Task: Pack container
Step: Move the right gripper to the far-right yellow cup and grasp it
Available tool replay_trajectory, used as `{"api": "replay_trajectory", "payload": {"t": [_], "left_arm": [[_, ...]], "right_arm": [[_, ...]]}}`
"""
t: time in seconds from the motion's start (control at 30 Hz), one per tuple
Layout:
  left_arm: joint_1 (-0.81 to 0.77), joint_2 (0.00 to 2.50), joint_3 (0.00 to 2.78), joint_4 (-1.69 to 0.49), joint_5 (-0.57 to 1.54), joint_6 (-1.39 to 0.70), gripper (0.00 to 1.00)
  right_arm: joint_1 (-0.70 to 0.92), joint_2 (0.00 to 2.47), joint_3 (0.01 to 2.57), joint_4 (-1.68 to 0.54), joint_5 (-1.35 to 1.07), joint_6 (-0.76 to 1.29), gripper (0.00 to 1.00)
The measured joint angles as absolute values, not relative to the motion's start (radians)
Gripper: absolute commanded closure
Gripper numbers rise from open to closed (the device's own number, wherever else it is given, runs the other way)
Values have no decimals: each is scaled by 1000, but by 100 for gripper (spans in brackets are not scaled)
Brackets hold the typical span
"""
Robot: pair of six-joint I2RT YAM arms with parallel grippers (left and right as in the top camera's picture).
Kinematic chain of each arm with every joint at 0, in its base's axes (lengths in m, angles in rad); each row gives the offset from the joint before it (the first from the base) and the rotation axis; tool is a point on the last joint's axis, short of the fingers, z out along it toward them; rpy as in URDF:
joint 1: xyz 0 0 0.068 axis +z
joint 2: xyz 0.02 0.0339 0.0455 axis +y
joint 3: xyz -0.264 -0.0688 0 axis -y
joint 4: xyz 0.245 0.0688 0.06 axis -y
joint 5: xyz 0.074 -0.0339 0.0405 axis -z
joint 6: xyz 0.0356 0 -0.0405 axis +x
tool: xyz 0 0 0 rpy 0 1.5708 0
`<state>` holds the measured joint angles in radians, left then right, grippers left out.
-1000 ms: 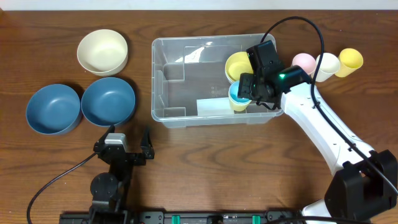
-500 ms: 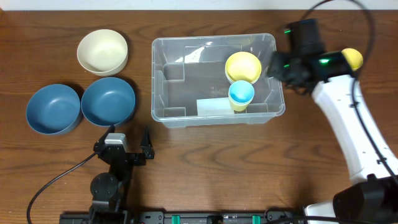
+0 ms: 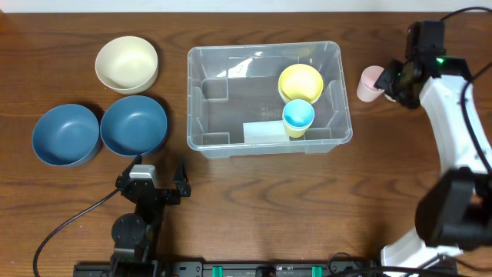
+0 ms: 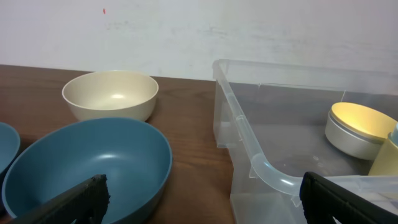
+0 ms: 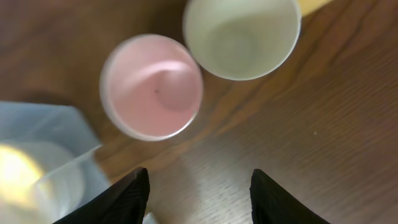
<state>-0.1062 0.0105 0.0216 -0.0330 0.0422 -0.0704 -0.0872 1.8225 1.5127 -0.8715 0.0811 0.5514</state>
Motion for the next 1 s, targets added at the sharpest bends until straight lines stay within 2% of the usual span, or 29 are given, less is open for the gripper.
{"api": "replay_trajectory", "payload": {"t": [0.2, 1.0], "left_arm": [[-106, 10, 22, -33, 42, -70, 2], [-106, 10, 22, -33, 42, -70, 2]], "right_arm": [[-101, 1941, 1513, -838, 73, 572, 49], [-101, 1985, 1513, -775, -5, 593, 56]]}}
